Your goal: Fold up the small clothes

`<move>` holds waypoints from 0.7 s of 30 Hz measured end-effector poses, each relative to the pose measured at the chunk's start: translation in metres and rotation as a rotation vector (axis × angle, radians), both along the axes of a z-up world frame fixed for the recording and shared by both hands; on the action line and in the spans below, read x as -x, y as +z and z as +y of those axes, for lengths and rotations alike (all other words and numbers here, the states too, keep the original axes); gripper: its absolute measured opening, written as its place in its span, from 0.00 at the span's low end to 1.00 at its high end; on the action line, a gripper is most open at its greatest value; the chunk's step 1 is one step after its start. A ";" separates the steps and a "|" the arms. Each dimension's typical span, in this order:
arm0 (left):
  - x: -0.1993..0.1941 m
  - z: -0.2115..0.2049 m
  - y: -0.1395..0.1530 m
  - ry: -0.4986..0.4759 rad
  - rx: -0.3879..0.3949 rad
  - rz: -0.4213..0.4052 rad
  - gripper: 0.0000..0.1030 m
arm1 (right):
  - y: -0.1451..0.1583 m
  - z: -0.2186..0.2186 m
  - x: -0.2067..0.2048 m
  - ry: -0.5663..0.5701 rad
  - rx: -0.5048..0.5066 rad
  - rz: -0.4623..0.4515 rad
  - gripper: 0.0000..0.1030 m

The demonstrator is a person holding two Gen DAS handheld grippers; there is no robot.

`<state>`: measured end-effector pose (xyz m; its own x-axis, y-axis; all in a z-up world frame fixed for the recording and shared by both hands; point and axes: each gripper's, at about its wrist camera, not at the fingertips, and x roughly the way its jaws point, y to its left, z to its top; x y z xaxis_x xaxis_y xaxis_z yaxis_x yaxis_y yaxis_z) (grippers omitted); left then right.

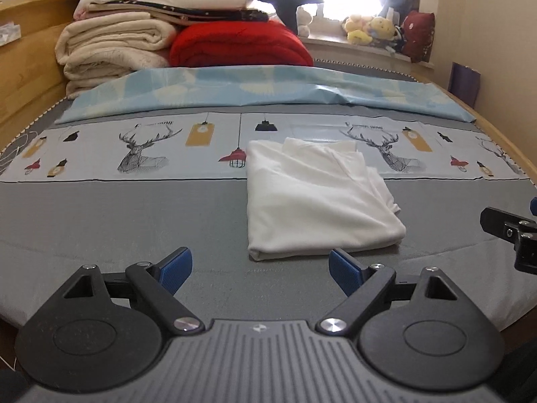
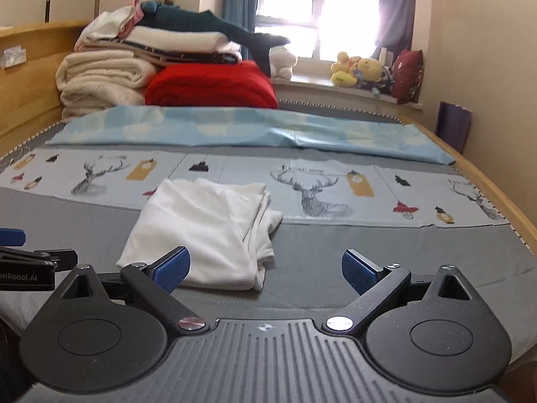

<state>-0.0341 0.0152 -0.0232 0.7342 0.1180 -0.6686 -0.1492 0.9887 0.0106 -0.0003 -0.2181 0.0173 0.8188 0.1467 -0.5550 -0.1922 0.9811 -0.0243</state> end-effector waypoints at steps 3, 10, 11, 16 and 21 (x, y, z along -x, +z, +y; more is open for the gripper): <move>0.000 0.002 0.001 0.003 0.005 -0.010 0.89 | -0.005 0.003 -0.005 -0.015 -0.008 0.025 0.94; -0.004 0.011 -0.001 0.027 0.034 -0.005 0.89 | -0.014 0.010 -0.010 -0.009 -0.014 0.063 0.94; -0.004 0.011 -0.001 0.029 0.039 -0.006 0.89 | -0.015 0.010 -0.011 -0.009 -0.011 0.065 0.94; -0.003 0.009 -0.001 0.015 0.037 -0.012 0.89 | -0.015 0.008 -0.012 -0.017 -0.023 0.071 0.94; -0.003 0.008 -0.002 0.007 0.027 -0.014 0.89 | -0.014 0.006 -0.012 -0.018 -0.032 0.071 0.94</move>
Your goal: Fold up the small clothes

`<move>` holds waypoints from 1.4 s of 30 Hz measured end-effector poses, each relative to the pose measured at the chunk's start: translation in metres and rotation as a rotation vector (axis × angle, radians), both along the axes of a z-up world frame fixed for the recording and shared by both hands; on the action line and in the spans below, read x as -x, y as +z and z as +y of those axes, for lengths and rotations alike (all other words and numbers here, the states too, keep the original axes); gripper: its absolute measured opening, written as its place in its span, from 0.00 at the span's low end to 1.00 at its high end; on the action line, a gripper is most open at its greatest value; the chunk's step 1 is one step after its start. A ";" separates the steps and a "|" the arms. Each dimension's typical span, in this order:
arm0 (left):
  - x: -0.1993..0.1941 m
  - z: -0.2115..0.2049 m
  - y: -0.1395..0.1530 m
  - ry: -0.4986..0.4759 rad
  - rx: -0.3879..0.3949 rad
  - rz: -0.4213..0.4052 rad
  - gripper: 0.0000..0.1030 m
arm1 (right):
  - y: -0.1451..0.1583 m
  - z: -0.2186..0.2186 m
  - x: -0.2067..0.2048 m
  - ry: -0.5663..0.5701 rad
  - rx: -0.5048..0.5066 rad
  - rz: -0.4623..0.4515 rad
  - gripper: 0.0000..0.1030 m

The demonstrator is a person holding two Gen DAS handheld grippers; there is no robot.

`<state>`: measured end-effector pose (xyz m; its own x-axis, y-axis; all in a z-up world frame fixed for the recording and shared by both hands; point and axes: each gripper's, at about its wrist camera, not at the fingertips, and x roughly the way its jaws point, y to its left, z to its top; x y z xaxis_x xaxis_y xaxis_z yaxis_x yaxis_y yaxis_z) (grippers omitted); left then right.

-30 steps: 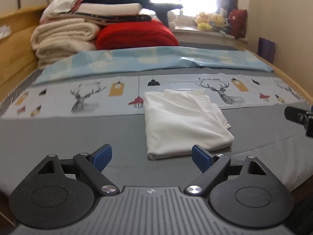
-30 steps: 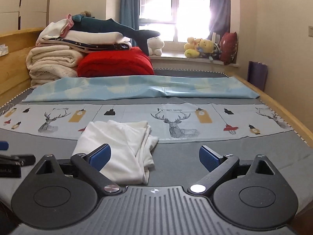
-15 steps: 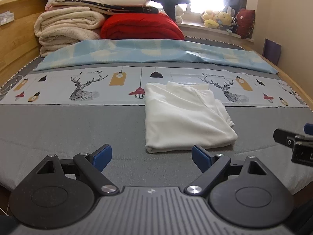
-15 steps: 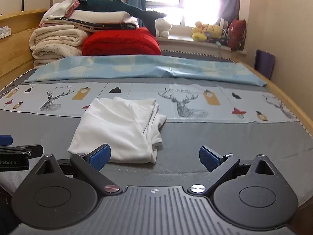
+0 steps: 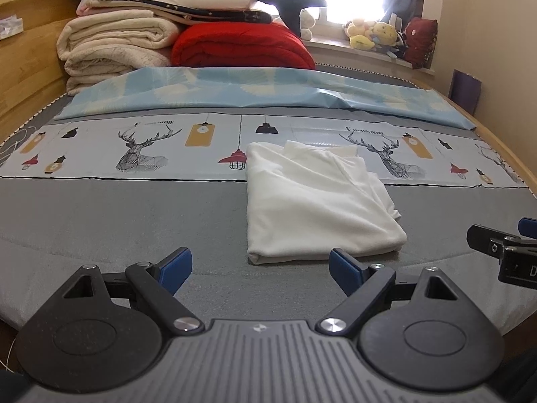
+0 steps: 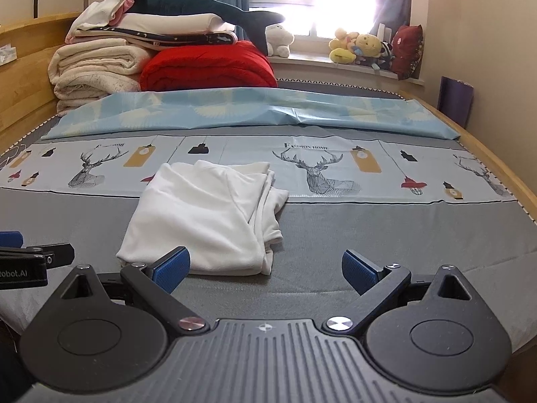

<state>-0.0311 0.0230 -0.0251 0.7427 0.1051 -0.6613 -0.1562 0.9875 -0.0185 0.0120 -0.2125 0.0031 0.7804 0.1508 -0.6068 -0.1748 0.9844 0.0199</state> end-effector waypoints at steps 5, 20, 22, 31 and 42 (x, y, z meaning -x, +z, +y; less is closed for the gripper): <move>0.001 0.001 0.000 0.000 0.002 -0.007 0.89 | 0.000 0.000 0.000 -0.003 -0.005 0.003 0.94; 0.003 0.003 0.002 -0.004 0.004 -0.021 0.89 | 0.002 -0.002 0.002 -0.006 -0.023 -0.002 0.94; 0.003 0.003 0.002 -0.005 0.005 -0.023 0.89 | 0.002 -0.002 0.002 -0.007 -0.023 -0.002 0.94; 0.003 0.004 0.003 -0.005 0.005 -0.025 0.89 | 0.002 -0.002 0.002 -0.007 -0.024 -0.001 0.94; 0.003 0.004 0.004 -0.006 0.005 -0.027 0.89 | 0.002 -0.001 0.002 -0.006 -0.024 0.000 0.94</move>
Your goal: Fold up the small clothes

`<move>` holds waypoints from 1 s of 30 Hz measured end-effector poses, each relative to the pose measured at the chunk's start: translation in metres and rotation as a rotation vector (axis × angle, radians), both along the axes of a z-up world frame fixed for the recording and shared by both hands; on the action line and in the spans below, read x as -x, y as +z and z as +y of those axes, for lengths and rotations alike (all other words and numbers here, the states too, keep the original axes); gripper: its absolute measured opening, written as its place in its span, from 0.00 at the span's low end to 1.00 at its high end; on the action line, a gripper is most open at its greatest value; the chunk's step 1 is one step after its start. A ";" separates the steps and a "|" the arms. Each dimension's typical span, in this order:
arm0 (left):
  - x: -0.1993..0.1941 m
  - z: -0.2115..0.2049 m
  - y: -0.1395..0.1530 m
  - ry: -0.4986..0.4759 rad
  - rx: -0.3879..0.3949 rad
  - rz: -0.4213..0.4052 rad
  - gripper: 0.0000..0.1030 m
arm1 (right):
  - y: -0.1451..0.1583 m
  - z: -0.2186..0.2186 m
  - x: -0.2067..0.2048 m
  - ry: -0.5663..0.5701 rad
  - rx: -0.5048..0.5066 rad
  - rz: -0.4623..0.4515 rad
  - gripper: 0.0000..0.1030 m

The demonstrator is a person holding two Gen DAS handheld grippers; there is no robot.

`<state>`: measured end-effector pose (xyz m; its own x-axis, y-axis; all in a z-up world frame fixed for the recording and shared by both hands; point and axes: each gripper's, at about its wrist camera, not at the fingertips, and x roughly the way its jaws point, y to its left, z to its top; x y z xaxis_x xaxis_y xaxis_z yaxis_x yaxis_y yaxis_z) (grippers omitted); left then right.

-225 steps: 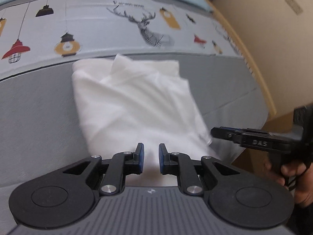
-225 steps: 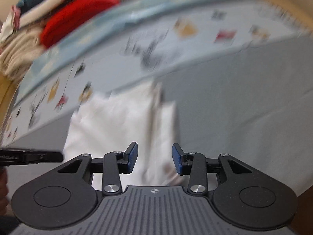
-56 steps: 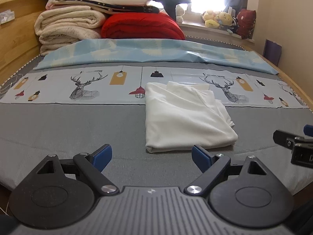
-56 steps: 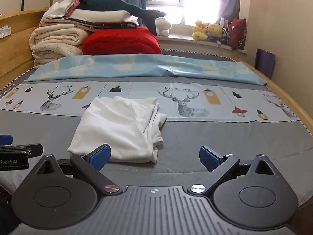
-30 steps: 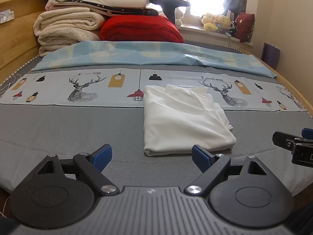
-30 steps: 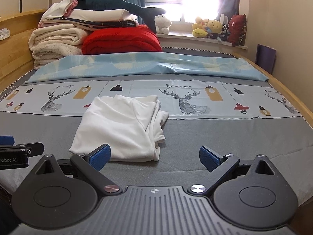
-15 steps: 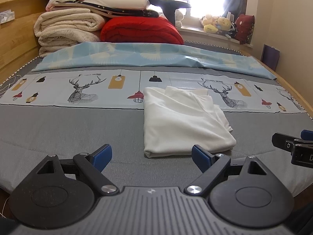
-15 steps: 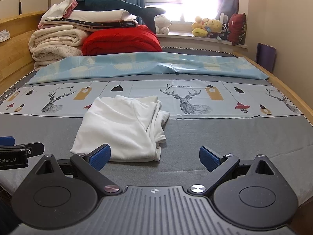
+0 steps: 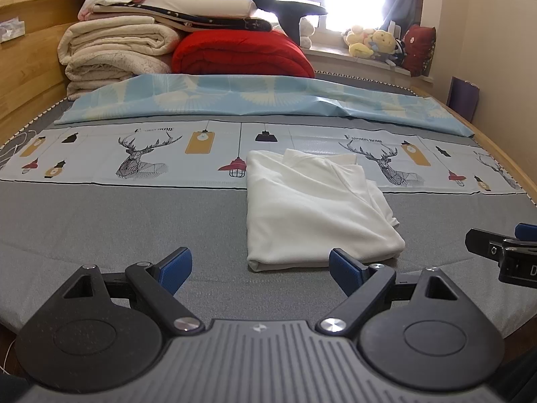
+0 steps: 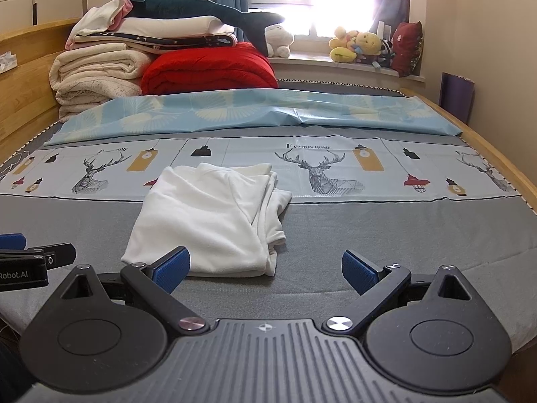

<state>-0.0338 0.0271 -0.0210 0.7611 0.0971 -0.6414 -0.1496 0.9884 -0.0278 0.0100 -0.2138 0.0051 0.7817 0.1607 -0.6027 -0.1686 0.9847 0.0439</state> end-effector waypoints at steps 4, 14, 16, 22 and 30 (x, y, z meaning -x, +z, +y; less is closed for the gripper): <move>0.000 0.000 0.000 -0.001 0.000 0.000 0.89 | -0.001 0.000 0.000 0.004 0.001 0.001 0.94; -0.001 0.002 0.001 0.001 0.004 0.001 0.89 | -0.002 0.001 0.001 0.007 0.002 0.003 0.94; 0.000 0.002 0.001 0.001 0.004 0.001 0.89 | -0.002 0.001 0.001 0.006 0.001 0.003 0.94; 0.000 0.001 0.001 0.001 0.004 0.000 0.89 | -0.003 0.002 0.001 0.011 0.003 0.005 0.94; 0.000 0.001 0.001 0.002 0.004 0.000 0.89 | -0.003 0.002 0.001 0.011 0.002 0.005 0.94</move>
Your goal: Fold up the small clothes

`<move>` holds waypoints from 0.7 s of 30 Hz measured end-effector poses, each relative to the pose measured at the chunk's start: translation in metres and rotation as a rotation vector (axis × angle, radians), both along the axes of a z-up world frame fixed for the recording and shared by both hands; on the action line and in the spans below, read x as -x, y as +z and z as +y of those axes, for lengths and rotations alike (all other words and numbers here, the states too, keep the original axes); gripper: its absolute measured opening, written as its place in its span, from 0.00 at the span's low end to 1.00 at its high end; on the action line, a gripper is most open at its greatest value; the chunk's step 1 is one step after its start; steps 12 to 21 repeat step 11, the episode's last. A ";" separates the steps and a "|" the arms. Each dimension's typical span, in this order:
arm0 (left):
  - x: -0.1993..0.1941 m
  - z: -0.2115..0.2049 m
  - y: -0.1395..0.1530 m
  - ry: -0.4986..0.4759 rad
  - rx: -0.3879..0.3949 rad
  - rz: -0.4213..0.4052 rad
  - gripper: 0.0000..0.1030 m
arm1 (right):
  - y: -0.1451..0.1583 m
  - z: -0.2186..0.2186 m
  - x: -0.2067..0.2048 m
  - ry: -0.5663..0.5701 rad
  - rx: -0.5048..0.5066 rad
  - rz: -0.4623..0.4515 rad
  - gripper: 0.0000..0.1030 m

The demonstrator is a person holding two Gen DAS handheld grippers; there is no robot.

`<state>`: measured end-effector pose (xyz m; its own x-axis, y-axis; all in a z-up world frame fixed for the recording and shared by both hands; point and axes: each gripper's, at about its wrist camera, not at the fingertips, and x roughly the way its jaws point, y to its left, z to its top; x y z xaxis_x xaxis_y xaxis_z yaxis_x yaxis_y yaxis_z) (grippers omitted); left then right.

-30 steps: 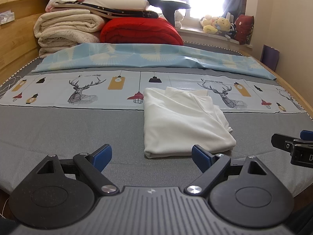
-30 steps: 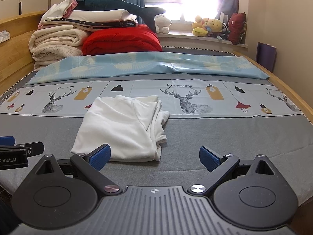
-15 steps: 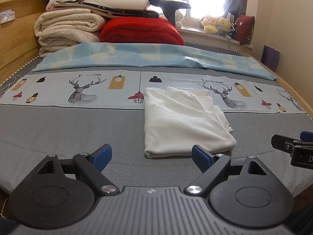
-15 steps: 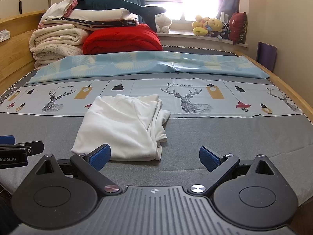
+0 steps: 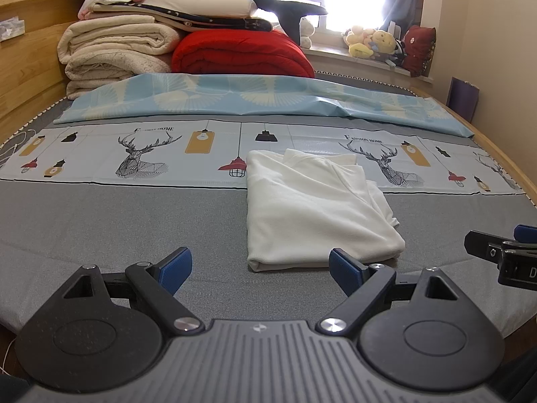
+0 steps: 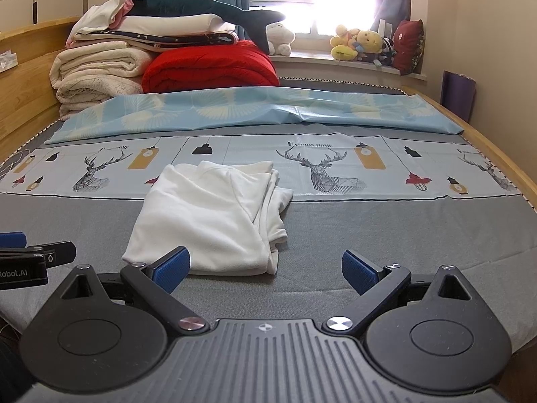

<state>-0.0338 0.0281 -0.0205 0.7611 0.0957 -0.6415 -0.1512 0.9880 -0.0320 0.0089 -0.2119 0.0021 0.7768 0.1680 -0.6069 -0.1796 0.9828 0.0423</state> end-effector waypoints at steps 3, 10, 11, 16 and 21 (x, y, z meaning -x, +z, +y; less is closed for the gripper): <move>0.000 0.000 0.000 -0.003 -0.002 -0.002 0.89 | 0.000 0.000 0.000 0.000 -0.001 0.001 0.94; 0.000 -0.001 -0.001 -0.004 -0.005 -0.004 0.89 | 0.000 0.000 0.000 -0.001 0.000 0.001 0.94; 0.000 -0.001 -0.001 -0.003 -0.004 -0.003 0.89 | 0.000 0.000 0.000 -0.001 -0.001 0.001 0.94; 0.000 -0.001 -0.001 -0.003 -0.004 -0.003 0.89 | 0.000 0.000 0.000 -0.001 -0.001 0.001 0.94; 0.000 -0.001 -0.001 -0.003 -0.004 -0.003 0.89 | 0.000 0.000 0.000 -0.001 -0.001 0.001 0.94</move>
